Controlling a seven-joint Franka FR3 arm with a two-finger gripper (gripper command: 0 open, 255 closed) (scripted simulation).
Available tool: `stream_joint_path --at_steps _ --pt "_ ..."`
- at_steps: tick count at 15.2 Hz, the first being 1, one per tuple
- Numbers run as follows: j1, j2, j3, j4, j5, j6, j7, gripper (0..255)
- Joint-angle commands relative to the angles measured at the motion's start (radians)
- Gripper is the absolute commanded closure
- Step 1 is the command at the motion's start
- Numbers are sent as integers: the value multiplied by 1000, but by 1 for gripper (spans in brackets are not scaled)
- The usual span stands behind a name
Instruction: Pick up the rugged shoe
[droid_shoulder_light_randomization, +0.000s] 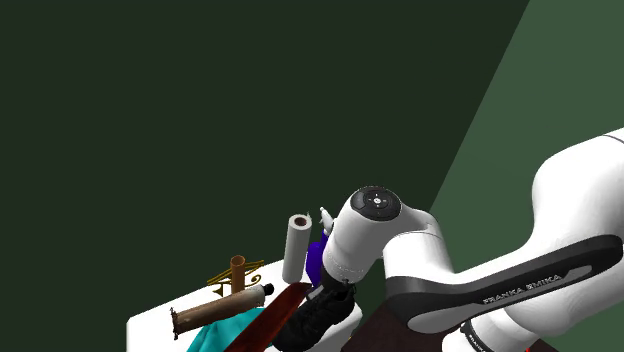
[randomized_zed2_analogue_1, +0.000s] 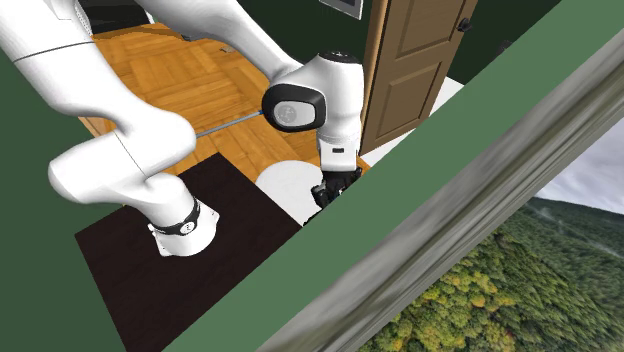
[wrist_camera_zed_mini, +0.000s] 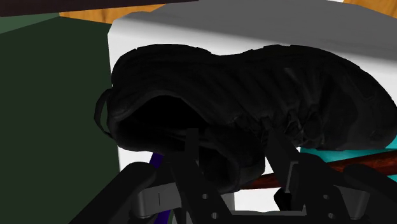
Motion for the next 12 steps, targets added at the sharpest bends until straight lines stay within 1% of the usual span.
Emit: stream_joint_path --at_steps 1,2,7,12 --pt "0 2 1 -1 0 1 0 255" --pt "3 -3 -4 -2 3 -2 -4 255" --pt "43 -62 -56 27 37 -84 -44 255" --pt "69 -111 -100 60 55 -165 -74 255"
